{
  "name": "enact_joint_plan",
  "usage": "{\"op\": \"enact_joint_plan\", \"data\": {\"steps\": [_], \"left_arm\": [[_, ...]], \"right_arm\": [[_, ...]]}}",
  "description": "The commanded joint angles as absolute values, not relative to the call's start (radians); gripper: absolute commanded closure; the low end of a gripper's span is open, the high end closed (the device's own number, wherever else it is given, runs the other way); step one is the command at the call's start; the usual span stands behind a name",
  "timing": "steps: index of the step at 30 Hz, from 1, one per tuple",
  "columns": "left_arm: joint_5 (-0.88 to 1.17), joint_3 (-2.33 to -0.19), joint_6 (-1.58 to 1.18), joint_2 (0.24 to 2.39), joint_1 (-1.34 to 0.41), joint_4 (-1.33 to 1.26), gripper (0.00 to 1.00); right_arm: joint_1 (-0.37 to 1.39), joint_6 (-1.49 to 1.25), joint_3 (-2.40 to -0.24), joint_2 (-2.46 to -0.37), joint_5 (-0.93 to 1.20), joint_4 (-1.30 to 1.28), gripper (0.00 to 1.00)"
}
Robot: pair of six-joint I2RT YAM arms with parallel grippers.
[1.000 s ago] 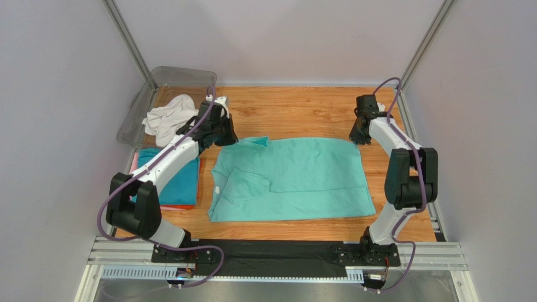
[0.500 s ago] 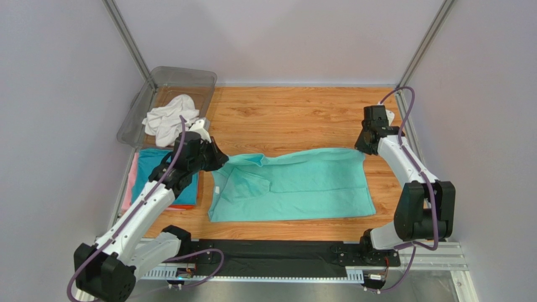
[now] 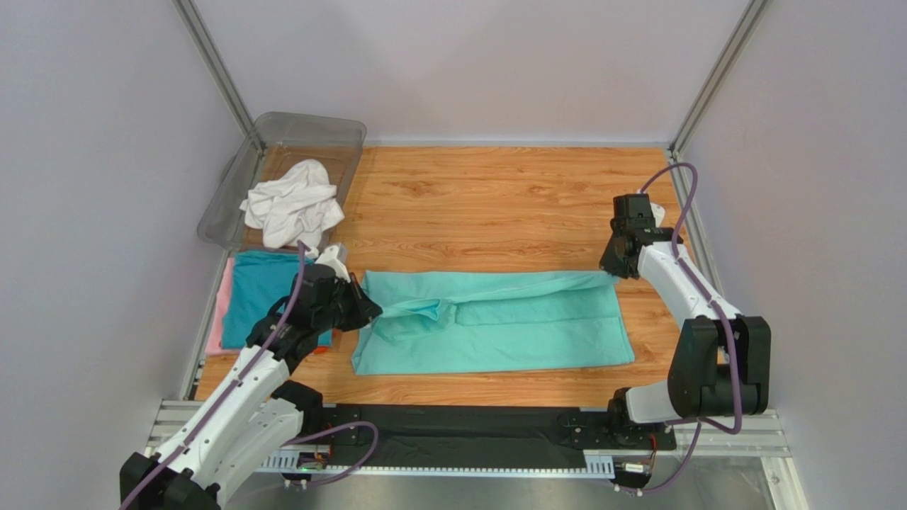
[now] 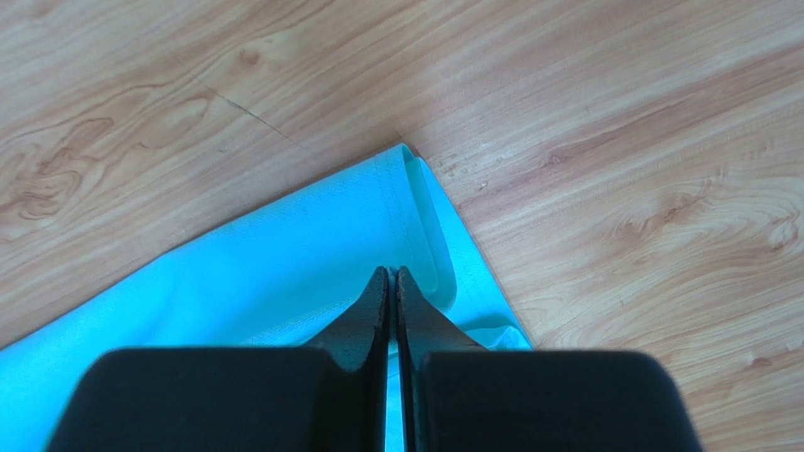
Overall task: Fold and stack the t-shirts
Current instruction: Fold the tshirt
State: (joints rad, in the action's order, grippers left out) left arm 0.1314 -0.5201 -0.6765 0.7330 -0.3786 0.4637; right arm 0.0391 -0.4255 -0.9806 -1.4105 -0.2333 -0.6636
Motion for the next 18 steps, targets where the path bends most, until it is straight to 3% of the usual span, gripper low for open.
{"op": "enact_joint_plan", "data": {"steps": [1,10,11,12,16,17,18], "left_arm": [[0.167,-0.468,-0.730,0.706,-0.382,0.477,1.00],[0.167,-0.385,-0.785,0.660,-0.382,0.528,0.95],[0.170,-0.379,-0.793,0.654,-0.382,0.531,0.83],[0.175,-0.367,-0.807,0.649,-0.382,0.538,0.75],[0.209,-0.354,-0.833,0.589,-0.382,0.578,0.63],[0.209,-0.354,-0.834,0.572,-0.382,0.587,0.53],[0.207,-0.360,-0.842,0.554,-0.382,0.613,0.48]], "right_arm": [[0.040,-0.423,-0.950,-1.388,-0.239,-0.635,1.00],[0.040,-0.454,-0.859,-1.387,-0.262,-0.615,0.94],[0.040,-0.457,-0.842,-1.382,-0.264,-0.615,0.94],[0.040,-0.460,-0.835,-1.381,-0.262,-0.617,0.89],[0.041,-0.469,-0.808,-1.367,-0.250,-0.629,0.73],[0.040,-0.471,-0.805,-1.355,-0.247,-0.635,0.65],[0.040,-0.472,-0.807,-1.345,-0.242,-0.641,0.51]]}}
